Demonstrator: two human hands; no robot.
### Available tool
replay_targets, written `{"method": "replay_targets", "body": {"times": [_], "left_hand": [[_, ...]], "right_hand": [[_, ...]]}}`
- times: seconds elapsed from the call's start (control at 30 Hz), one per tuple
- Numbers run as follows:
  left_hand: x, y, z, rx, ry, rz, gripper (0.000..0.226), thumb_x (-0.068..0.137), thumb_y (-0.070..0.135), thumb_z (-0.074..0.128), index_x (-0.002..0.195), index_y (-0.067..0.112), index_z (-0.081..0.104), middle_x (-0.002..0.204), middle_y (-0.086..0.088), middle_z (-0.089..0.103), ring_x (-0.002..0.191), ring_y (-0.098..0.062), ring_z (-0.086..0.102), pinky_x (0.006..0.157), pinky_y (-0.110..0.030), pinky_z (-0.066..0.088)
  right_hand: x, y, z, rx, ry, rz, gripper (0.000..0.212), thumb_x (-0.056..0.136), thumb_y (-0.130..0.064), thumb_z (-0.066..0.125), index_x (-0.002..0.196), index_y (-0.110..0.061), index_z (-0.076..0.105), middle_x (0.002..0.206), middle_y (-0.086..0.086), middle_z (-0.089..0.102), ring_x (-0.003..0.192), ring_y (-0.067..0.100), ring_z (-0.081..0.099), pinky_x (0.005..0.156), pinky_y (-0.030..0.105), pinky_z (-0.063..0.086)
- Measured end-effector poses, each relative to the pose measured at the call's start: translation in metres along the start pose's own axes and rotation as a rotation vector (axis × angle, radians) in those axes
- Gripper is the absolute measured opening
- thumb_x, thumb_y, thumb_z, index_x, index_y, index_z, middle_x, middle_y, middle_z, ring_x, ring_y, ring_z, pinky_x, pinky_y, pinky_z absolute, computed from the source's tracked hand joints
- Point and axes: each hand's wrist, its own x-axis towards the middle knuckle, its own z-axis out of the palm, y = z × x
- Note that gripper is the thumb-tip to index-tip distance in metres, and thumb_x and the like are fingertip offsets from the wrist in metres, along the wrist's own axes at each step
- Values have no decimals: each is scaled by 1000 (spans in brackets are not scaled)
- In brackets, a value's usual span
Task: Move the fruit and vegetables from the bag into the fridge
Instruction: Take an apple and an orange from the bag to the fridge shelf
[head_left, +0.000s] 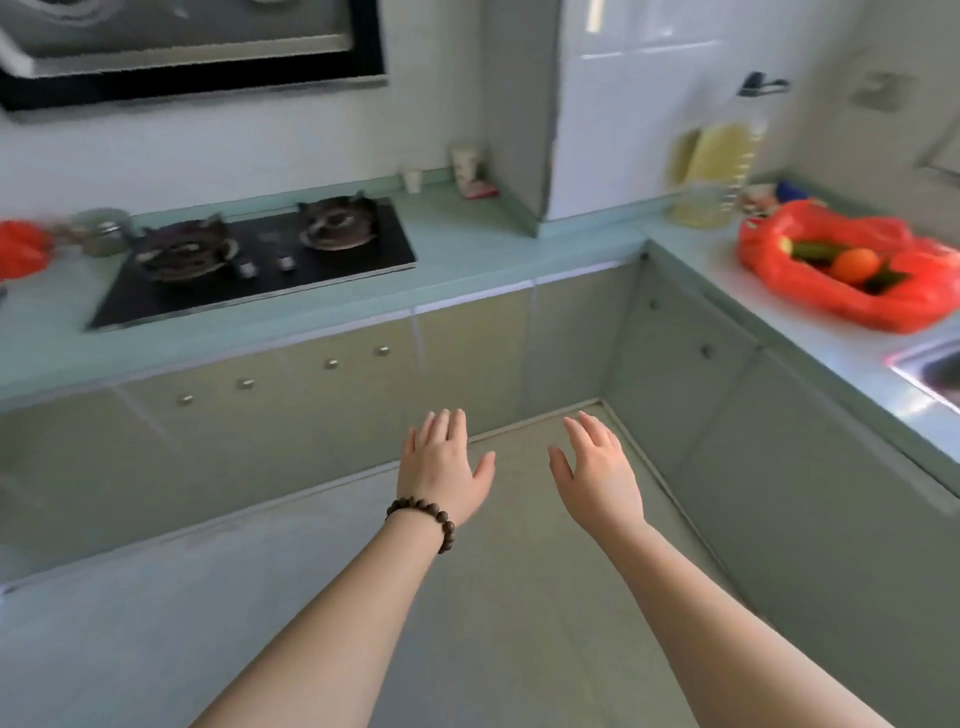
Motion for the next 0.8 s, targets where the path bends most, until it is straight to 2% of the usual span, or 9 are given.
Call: {"method": "replay_targets", "body": {"times": [0.17, 0.4, 0.6, 0.8], "left_hand": [[58, 89, 32, -11, -77, 209, 70, 91, 51, 40, 148, 13, 23, 154, -5, 28, 144, -22, 18, 118, -41, 12], [147, 165, 69, -32, -150, 370, 70, 91, 51, 40, 148, 14, 22, 155, -5, 26, 144, -21, 16, 118, -40, 10], [270, 219, 96, -45, -166, 489, 69, 92, 50, 40, 148, 14, 22, 155, -6, 25, 144, -22, 16, 118, -41, 10], [404, 280, 92, -53, -143, 604, 70, 92, 51, 39, 148, 13, 22, 155, -7, 26, 144, -22, 17, 118, -41, 12]], "right_hand": [[19, 83, -36, -29, 95, 232, 48, 95, -32, 45, 139, -11, 41, 150, 7, 34, 141, 23, 25, 113, 33, 24], [72, 152, -59, -41, 180, 434, 49, 96, -34, 43, 139, -12, 40, 151, 6, 33, 141, 21, 23, 114, 31, 22], [171, 198, -65, -51, 250, 531, 49, 96, -34, 43, 140, -12, 39, 151, 6, 32, 141, 20, 22, 114, 30, 20], [282, 228, -98, -66, 323, 613, 49, 95, -33, 46, 139, -12, 40, 150, 7, 33, 141, 22, 23, 114, 32, 21]]}}
